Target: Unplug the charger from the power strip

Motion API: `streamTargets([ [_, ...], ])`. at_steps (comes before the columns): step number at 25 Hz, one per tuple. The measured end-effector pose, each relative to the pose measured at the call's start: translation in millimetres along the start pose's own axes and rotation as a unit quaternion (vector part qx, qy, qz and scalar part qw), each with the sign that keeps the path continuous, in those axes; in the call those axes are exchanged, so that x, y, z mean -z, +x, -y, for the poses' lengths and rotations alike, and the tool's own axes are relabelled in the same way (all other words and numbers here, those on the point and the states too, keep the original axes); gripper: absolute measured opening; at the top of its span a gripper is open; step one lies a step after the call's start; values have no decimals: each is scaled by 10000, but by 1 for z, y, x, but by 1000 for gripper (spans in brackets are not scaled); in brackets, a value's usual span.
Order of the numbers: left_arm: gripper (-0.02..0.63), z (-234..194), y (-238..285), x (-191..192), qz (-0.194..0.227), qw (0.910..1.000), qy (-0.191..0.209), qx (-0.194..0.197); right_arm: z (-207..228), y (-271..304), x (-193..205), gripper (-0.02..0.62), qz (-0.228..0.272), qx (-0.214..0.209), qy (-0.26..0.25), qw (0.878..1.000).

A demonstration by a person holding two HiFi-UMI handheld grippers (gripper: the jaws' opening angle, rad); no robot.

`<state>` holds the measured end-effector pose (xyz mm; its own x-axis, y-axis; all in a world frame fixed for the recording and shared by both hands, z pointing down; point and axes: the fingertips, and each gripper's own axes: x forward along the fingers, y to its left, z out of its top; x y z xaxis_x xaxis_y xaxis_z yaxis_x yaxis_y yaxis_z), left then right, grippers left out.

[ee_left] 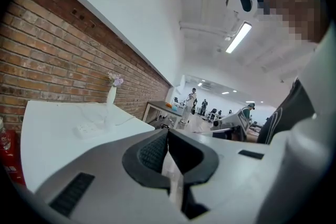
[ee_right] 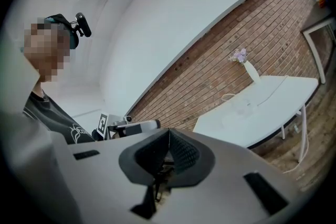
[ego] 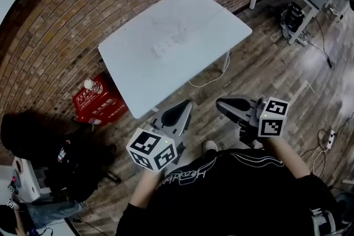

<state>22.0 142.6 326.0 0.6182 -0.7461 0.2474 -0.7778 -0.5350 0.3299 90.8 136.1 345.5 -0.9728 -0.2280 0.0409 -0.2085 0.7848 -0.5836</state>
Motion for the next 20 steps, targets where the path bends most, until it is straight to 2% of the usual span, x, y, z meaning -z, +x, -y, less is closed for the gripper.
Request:
streamTargets([
  [5, 5, -25, 25, -17, 22, 9997, 197, -149, 29, 4, -25, -3, 93, 51, -88, 9999],
  [8, 5, -46, 31, -23, -10, 9998, 130, -178, 42, 15, -33, -3, 96, 62, -60, 9999],
  [14, 6, -113, 54, -40, 4, 9990, -158, -410, 81, 42, -52, -3, 83, 188, 59, 9998],
  [18, 10, -166, 77, -47, -160, 9982, -248, -529, 117, 68, -67, -3, 58, 342, 195, 9992],
  [20, 33, -193, 88, -51, -261, 9977, -258, -571, 133, 83, -79, -3, 51, 387, 218, 9990],
])
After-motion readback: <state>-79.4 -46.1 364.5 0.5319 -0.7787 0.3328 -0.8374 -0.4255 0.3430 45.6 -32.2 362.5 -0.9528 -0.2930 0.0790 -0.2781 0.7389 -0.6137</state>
